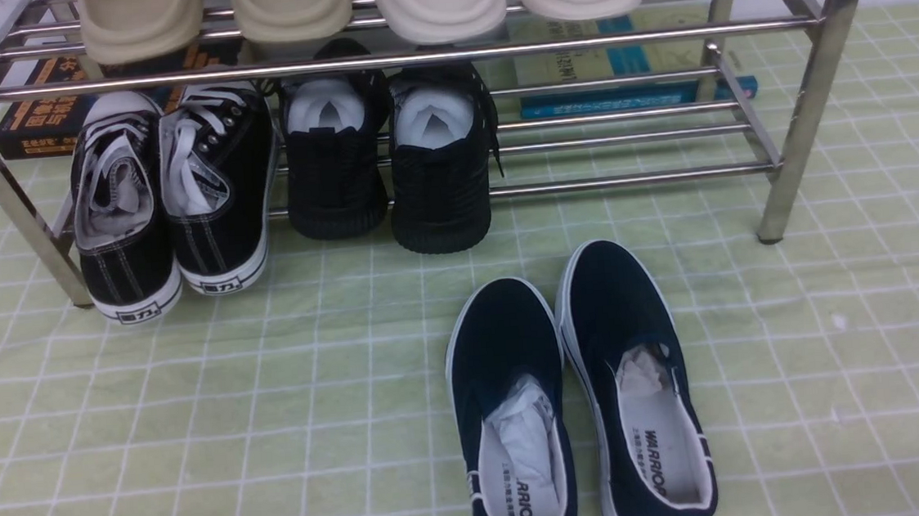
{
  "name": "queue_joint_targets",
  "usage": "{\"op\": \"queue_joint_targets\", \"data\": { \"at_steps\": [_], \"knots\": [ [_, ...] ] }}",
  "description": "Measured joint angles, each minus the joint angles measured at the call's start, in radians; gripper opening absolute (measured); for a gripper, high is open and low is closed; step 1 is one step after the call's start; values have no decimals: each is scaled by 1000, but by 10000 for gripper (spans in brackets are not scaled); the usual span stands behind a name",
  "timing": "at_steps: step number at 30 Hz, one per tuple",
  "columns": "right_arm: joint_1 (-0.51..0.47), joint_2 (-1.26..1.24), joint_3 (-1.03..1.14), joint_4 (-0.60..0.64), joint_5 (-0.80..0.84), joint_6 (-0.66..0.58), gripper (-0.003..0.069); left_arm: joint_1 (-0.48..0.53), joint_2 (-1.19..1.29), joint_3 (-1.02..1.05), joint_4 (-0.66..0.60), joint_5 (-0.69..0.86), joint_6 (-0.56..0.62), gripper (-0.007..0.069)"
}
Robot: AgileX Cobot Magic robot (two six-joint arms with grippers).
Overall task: Take the shoes off the shelf with your hand from the green coffee tablecloth.
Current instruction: 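Grasp the leftmost shoe on the bottom shelf of the shoe rack with the left gripper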
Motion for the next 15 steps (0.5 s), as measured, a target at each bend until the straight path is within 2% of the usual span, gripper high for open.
{"op": "queue_joint_targets", "data": {
  "at_steps": [7, 9, 12, 15],
  "knots": [
    [0, 0, 0, 0, 0, 0, 236, 0, 0, 0, -5, 0, -3, 240],
    [0, 0, 0, 0, 0, 0, 237, 0, 0, -13, -9, 22, -3, 219],
    [0, 0, 0, 0, 0, 0, 237, 0, 3, -101, 20, 93, -3, 159],
    [0, 0, 0, 0, 0, 0, 237, 0, 71, -246, 107, 204, -3, 79]
  ]
}}
